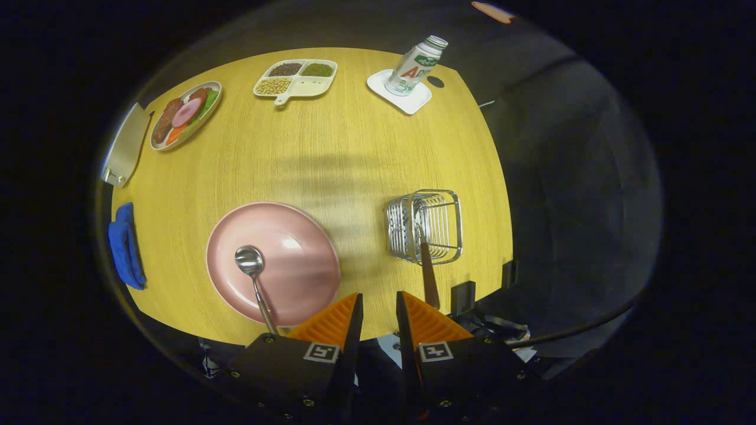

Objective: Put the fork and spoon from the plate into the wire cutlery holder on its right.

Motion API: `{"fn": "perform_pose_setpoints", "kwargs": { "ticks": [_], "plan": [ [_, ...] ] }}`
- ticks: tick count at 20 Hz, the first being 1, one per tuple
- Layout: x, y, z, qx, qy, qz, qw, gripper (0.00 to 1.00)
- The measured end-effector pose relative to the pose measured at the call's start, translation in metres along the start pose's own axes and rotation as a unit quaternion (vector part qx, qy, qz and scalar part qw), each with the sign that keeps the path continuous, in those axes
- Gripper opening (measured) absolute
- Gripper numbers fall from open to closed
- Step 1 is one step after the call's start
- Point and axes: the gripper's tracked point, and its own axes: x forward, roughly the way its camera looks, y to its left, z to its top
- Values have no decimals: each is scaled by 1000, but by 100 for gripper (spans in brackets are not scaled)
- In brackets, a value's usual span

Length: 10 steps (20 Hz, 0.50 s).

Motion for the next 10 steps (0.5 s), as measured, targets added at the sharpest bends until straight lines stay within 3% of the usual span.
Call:
{"fn": "perform_pose_setpoints", "kwargs": {
  "ticks": [10],
  "plan": [
    [28,96,-21,-51,7,64,997,34]
  ]
}}
